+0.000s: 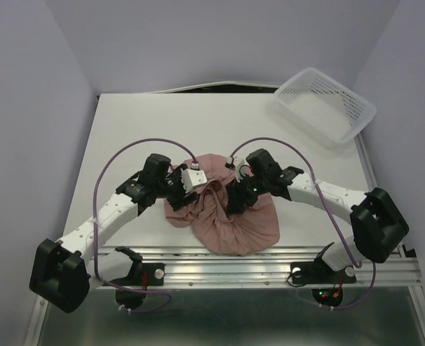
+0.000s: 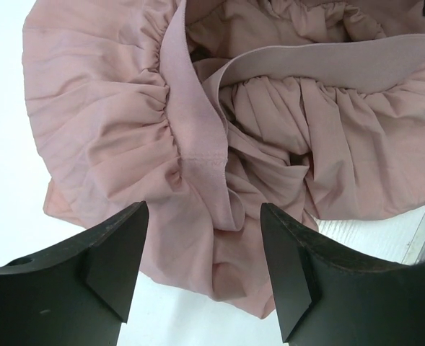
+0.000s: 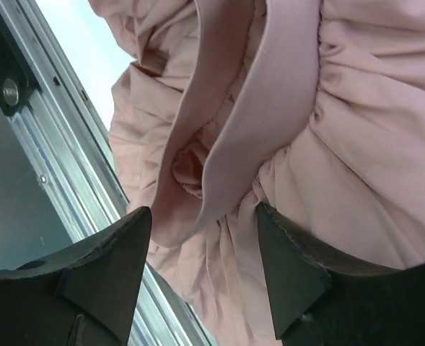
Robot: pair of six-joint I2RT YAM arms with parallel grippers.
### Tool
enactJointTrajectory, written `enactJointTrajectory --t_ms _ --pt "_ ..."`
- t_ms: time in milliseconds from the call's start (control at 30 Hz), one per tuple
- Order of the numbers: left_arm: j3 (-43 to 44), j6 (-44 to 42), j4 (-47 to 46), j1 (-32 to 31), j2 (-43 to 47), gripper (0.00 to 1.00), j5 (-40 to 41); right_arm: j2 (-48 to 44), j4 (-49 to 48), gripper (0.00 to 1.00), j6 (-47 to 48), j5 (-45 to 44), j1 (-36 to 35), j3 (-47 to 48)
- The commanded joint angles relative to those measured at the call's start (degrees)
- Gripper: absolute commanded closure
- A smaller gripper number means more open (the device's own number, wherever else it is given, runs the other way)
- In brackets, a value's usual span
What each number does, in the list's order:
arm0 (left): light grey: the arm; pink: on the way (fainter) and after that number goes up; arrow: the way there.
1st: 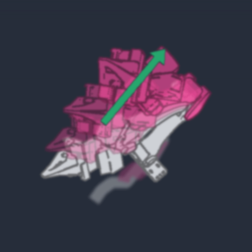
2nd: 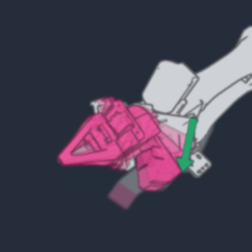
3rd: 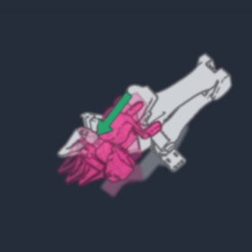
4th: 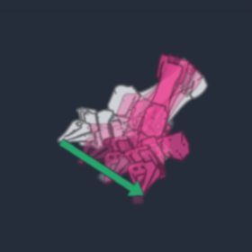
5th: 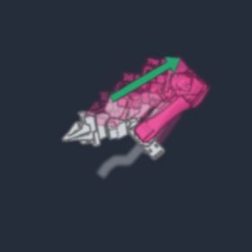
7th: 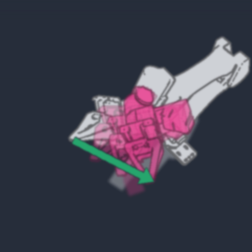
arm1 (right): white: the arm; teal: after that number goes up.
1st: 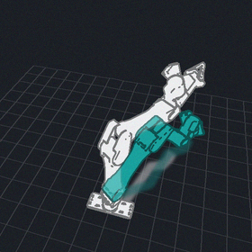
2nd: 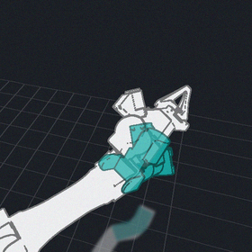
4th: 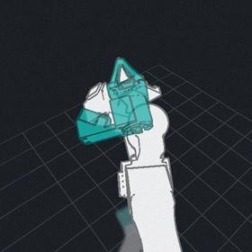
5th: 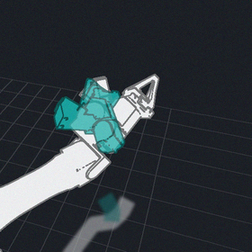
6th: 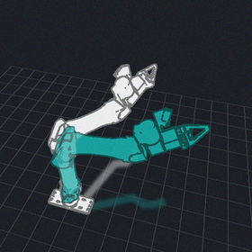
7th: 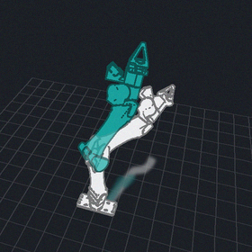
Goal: Fold and stack the skirts
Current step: Flatten the skirt out
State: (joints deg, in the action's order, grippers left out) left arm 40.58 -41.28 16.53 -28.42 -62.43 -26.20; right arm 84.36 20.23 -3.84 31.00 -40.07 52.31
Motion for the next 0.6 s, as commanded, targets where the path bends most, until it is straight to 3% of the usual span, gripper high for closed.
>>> enactJointTrajectory --t_ms 0,100,133,233,333,400,433,500,533,567 --pt "-1.82 1.2 -1.42 -0.23 0.56 0.25 -2.89 0.98 -6.34 0.34 -2.14 -0.86 -1.75 0.24" --pt "-2.34 1.2 -2.03 -0.23 0.56 0.25 -3.69 2.38 -5.47 0.46 -1.7 -3.39 -2.29 0.59" --pt "-2.52 1.29 -2.9 -0.23 0.39 0.25 -3.51 2.74 -5.11 0.58 -1.27 -4.97 -2.29 0.77" --pt "-3.4 1.29 -5.8 -0.84 -1.11 0.28 -1.15 2.4 -3.88 0.81 -0.73 -10.06 -2.29 1.73" --pt "-4.19 1.73 -9.84 -0.93 -4.61 0.36 3.59 1.17 -2.83 0.97 0.4 -12.45 -2.29 3.13" --pt "-4.02 2.07 -11.52 -0.93 -5.76 0.4 5.44 0.55 -1.69 0.99 1.98 -13.95 -2.29 4.46" --pt "-3.84 2.43 -12.13 -0.84 -6.12 0.44 6.41 0.2 -0.38 0.99 2.6 -14.48 -2.29 4.98" --pt "-1.91 2.43 -11.18 -0.15 -6.82 0.66 6.43 -1.12 2.08 0.99 5.57 -15.0 -0.37 6.57" --pt "-0.77 1.39 -7.52 1.51 -7.0 0.78 5.12 -1.47 2.97 0.99 6.64 -15.09 0.34 7.01" --pt "2.11 0.68 -5.13 2.49 -6.83 0.98 1.62 -1.91 4.11 0.99 7.78 -15.01 1.39 7.53"
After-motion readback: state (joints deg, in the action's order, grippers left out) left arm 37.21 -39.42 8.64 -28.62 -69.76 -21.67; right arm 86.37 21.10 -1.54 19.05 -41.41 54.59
